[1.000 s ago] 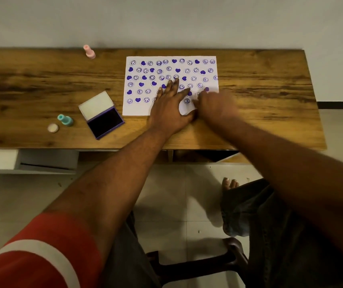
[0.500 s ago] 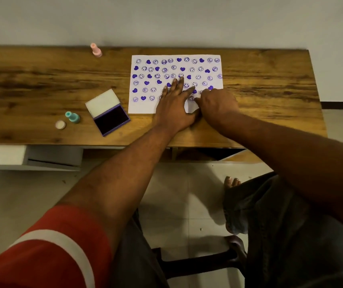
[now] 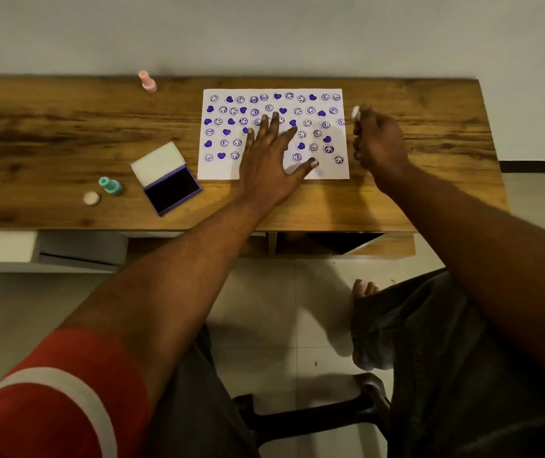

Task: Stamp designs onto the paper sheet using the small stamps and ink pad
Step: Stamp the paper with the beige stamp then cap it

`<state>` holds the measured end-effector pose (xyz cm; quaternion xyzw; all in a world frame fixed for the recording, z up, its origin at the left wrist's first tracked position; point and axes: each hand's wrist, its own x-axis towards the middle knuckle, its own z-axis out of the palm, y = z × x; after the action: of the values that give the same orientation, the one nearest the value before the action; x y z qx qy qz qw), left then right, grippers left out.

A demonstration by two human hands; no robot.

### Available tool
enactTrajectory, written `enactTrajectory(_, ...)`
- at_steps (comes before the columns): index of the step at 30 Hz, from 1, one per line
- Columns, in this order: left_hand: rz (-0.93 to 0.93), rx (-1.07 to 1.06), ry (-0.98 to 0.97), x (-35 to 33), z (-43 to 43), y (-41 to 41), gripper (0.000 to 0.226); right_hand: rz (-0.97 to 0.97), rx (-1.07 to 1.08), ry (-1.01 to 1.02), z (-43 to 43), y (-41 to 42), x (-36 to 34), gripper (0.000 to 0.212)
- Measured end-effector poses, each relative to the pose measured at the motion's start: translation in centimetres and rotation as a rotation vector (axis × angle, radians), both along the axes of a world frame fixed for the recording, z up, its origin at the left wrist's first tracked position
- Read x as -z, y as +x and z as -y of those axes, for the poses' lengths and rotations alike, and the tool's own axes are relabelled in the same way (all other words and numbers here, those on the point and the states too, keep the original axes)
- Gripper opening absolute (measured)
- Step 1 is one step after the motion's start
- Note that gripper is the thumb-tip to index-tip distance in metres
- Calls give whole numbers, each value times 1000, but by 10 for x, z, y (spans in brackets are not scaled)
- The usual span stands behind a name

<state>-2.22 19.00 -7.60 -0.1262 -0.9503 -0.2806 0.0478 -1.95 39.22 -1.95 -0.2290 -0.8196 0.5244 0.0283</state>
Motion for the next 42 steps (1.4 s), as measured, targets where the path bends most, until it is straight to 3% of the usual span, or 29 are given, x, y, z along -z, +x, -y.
enactTrajectory(1, -6, 2, 22, -5, 2, 0, 84, 43, 69, -175, -1, 3, 0, 47)
enactTrajectory(3, -35, 15, 60, -16, 10, 0, 81, 112, 105, -298, -1, 5, -1, 45)
enactTrajectory(9, -110, -38, 76, -43, 73, 12, 74, 6, -37, -127, 27, 5, 1, 34)
enactTrajectory(16, -181, -250, 90, -50, 188, 46, 67, -145, -189, 133, 107, 5, -9, 43)
enactTrajectory(21, -217, -527, 155, -43, 262, 73, 75, -329, -375, 88, 196, 15, -26, 26)
enactTrajectory(24, -140, -656, 184, -34, 293, 86, 72, -380, -543, 106, 249, 15, -36, 23)
enactTrajectory(31, 114, -664, 13, -9, 323, 91, 66, -413, -927, 351, 345, 13, -30, 24)
enactTrajectory(42, 113, -678, 108, 1, 323, 85, 43, -450, -1201, 921, 388, -12, -19, 30)
